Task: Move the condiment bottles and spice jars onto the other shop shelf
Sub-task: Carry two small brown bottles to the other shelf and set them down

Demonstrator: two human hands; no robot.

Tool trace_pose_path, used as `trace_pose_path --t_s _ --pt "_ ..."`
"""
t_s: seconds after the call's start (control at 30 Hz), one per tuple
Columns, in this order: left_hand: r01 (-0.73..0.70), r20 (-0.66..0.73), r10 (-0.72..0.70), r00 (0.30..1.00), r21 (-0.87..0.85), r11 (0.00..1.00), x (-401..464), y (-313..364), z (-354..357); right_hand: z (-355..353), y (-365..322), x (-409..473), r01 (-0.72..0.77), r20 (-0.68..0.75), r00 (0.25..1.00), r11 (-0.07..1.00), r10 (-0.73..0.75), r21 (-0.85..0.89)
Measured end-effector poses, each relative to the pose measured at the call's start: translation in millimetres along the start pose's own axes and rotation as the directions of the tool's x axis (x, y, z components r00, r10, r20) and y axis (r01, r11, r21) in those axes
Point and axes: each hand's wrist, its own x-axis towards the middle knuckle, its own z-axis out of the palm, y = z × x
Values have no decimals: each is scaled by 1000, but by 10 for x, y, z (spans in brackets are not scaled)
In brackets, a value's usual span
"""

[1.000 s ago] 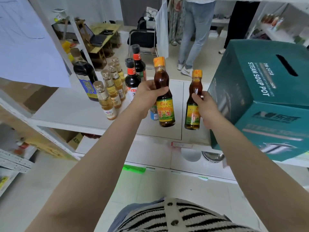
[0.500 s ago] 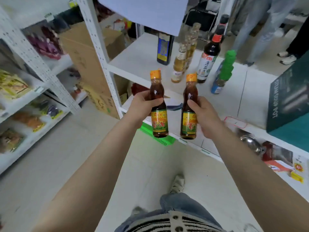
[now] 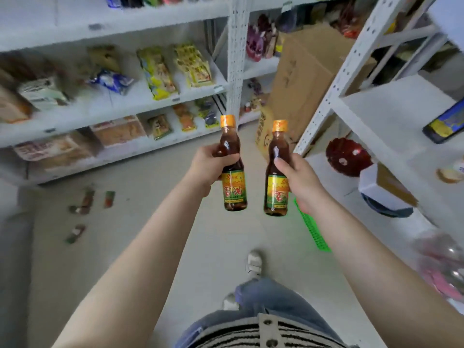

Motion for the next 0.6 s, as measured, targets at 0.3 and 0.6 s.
trace_pose_path --t_s 0.3,0.6 --pt "8 -291 -47 956 -133 991 603 141 -1017 1116 -613 1001 88 294 954 992 -57 -90" --pt "-33 -496 -88 864 -230 973 937 323 -2031 2378 -1170 1750 164 536 842 975 -61 -147"
